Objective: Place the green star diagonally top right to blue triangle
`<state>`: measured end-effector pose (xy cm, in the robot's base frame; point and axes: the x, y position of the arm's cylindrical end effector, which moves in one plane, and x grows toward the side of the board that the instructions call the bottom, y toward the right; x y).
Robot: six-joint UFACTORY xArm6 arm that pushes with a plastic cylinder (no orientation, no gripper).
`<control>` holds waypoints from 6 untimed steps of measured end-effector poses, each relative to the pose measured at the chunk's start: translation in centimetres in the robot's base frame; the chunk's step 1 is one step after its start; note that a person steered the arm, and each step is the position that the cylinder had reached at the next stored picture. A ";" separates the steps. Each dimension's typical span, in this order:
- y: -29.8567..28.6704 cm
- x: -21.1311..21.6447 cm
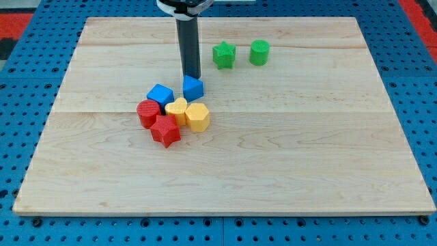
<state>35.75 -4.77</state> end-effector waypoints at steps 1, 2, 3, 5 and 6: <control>3.5 -3.0; 0.2 -8.3; 1.2 -13.1; 7.3 -7.9; 7.5 -5.0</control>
